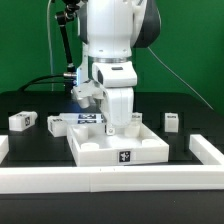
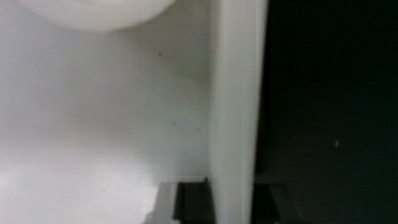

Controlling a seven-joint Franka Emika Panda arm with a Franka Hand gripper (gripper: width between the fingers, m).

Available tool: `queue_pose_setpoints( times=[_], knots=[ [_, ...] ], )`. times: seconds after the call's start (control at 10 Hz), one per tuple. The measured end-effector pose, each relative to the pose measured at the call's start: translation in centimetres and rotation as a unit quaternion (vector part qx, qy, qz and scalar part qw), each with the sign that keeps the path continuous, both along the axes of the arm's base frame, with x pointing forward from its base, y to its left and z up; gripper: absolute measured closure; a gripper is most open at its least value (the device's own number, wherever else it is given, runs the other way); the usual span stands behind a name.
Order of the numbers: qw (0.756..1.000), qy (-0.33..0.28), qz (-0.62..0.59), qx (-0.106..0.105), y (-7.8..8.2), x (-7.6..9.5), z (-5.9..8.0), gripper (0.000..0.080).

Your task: Assemble square table

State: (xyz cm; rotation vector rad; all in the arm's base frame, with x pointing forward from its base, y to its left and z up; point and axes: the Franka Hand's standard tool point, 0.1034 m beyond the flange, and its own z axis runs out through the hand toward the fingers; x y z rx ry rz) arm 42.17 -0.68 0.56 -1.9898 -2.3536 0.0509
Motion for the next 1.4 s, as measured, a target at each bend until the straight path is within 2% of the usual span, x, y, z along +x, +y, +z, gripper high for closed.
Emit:
queue_pose_setpoints(
  times=[0.5, 1.0, 1.4],
  knots=[
    [1.0, 0.0, -0.005, 0.0, 0.2, 0.1, 0.0, 0.0743],
    [0.998, -0.007, -0.059, 0.012, 5.7, 1.9, 0.1, 0.0742],
    [0.997, -0.01, -0.08, 0.015, 8.0, 3.8, 0.1, 0.0742]
  ],
)
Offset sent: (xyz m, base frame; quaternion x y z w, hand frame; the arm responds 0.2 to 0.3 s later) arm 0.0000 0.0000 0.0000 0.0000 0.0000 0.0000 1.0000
